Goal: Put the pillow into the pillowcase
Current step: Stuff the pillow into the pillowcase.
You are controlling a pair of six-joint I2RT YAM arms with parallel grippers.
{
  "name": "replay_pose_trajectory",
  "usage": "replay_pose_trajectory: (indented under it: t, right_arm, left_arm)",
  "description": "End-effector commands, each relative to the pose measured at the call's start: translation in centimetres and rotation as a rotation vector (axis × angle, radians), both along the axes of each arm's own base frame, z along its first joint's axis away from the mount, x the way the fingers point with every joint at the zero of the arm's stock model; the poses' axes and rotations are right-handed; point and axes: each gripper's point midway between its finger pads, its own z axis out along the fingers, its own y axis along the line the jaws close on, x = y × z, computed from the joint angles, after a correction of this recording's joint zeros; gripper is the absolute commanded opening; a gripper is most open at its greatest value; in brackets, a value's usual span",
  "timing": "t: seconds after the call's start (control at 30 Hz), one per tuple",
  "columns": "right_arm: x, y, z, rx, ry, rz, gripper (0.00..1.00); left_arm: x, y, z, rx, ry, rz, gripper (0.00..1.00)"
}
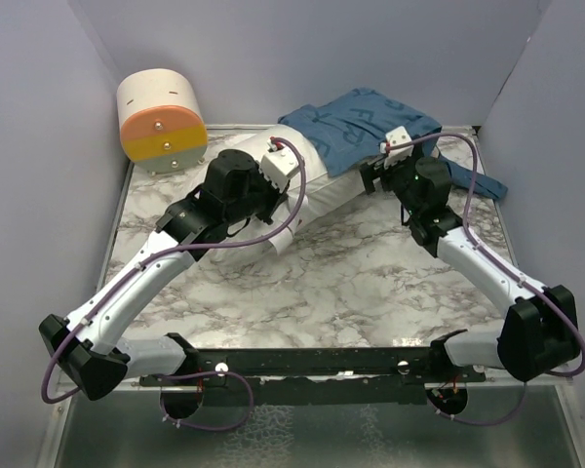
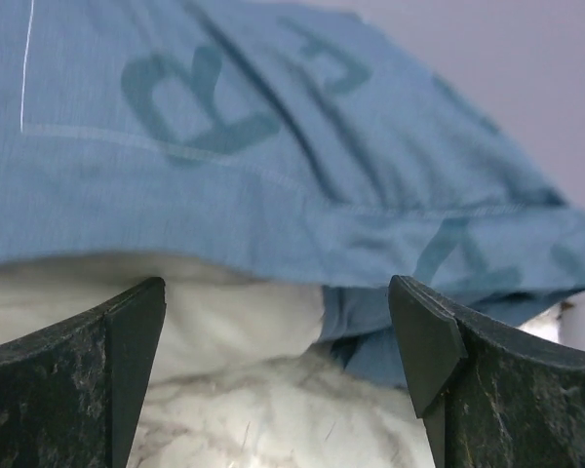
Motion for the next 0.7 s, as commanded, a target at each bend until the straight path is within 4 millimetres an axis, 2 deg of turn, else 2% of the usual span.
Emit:
replay_pose_trajectory:
  t: [0.0,0.27,0.4,0.47,0.53,0.6,0.67]
  right_arm:
    - [2.2,0.1,5.9,-0.019,-0.176,-0.017,0.95]
    - [3.9,1.3,6.9,-0.090,-0.179,0.026,0.87]
    - [5.2,2.5,5.6,-0.128,-0.137,0.075,0.79]
    - [5.5,3.1,4.8,-0.128,-0.098,0.104,0.67]
    - [5.3,3.7,4.9,-0.094,-0.077,0.130,0.41]
    - [4.5,4.5,5.6,-0.053,-0.072,0.177,0.20]
    - [3.4,5.4,7.0,-0.009,-0.074,0.232,0.08]
  left_arm:
    - [-0.8,-0.6,6.7,-0.181,-0.137,-0.063,0.00]
    - [-0.7,-0.6,7.1,-0.203,-0.147,-0.083,0.00]
    - [-0.4,-0.8,6.6,-0.198,-0.127,-0.094,0.00]
    - [-0.3,-0.8,6.6,-0.200,-0.123,-0.095,0.00]
    - [-0.2,-0.8,6.7,-0.206,-0.123,-0.095,0.00]
    - [-0.2,-0.8,6.9,-0.217,-0.121,-0.101,0.00]
    - [-0.3,-1.1,7.5,-0.239,-0.117,-0.119,0.00]
